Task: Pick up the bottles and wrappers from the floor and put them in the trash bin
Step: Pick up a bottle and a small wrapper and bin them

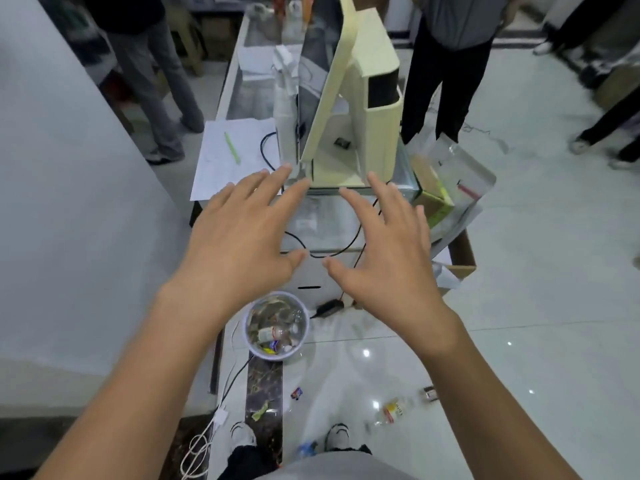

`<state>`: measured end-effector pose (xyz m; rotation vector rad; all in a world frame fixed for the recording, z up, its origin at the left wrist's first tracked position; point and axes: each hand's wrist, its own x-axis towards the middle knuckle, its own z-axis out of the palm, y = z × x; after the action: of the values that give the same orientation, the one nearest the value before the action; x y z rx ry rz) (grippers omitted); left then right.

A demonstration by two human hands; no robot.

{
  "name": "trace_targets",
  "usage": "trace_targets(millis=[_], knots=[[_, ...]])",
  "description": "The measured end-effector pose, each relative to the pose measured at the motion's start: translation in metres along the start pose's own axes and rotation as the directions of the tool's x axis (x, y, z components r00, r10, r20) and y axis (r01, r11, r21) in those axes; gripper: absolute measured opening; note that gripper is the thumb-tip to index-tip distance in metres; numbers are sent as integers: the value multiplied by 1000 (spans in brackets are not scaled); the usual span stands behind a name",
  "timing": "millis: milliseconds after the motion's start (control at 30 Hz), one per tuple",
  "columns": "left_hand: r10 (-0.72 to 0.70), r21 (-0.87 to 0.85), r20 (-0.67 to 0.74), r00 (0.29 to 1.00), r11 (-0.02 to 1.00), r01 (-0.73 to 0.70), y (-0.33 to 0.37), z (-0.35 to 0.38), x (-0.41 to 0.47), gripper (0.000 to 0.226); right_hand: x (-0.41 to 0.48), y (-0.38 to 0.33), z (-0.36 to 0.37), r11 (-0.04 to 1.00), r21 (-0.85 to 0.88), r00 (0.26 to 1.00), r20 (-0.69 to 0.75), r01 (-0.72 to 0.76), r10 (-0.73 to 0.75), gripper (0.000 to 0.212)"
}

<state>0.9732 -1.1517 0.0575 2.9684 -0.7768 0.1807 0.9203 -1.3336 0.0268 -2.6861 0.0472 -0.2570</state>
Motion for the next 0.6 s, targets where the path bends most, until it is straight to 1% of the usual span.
trace_targets(millis=[133, 300, 367, 467, 600], knots=[[82, 23, -64, 995, 996, -80, 8, -20, 17, 87, 7, 0, -26, 999, -44, 998, -56, -26, 24, 86], [240, 69, -146, 960, 970, -232, 10, -60, 42, 88, 9, -20, -60, 991, -95, 976, -209, -90, 68, 82], [317, 82, -188, 930, 948, -307, 12, -77, 51, 89, 10, -31, -70, 983, -122, 953, -288, -138, 98, 81], [435, 89, -214, 875, 900, -426, 14, -93, 59, 88, 0, -46, -79, 962, -109, 906, -377, -251, 194, 79], [588, 97, -183, 788, 808, -581, 22, -102, 64, 87, -33, -65, -82, 911, -72, 829, -448, -406, 334, 78]])
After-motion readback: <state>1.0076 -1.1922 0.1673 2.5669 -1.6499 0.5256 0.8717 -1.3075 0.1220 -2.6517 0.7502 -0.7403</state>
